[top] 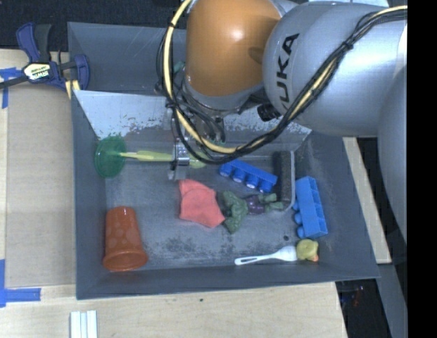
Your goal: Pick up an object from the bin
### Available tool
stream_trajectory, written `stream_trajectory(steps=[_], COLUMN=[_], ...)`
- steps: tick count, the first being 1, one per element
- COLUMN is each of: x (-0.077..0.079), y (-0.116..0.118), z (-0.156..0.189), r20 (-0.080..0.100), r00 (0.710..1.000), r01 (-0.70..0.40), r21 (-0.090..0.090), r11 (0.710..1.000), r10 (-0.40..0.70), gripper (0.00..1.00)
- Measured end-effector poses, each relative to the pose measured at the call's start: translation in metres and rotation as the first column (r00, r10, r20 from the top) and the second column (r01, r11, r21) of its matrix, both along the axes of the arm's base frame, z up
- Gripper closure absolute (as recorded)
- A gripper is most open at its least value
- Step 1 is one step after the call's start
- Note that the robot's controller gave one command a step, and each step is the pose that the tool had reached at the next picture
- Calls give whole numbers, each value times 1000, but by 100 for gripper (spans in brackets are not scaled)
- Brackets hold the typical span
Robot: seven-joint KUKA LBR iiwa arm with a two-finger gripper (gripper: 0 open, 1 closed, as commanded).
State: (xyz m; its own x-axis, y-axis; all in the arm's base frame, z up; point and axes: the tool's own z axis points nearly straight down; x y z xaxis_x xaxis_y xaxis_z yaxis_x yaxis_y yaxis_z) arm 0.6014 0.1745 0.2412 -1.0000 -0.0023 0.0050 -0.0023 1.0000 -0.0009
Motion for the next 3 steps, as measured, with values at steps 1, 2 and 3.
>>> stream_trajectory(steps=[1, 2, 3], x=[2, 4, -27], y=[-1, -58, -71], z=[5, -8, -18], r20=[9, 8, 11], r00=[1000, 1000, 980], r01=[2, 19, 198], r21=[2, 3, 3], r11=[1000, 1000, 980], r10=[-2, -19, -198], gripper=[0, 0, 0])
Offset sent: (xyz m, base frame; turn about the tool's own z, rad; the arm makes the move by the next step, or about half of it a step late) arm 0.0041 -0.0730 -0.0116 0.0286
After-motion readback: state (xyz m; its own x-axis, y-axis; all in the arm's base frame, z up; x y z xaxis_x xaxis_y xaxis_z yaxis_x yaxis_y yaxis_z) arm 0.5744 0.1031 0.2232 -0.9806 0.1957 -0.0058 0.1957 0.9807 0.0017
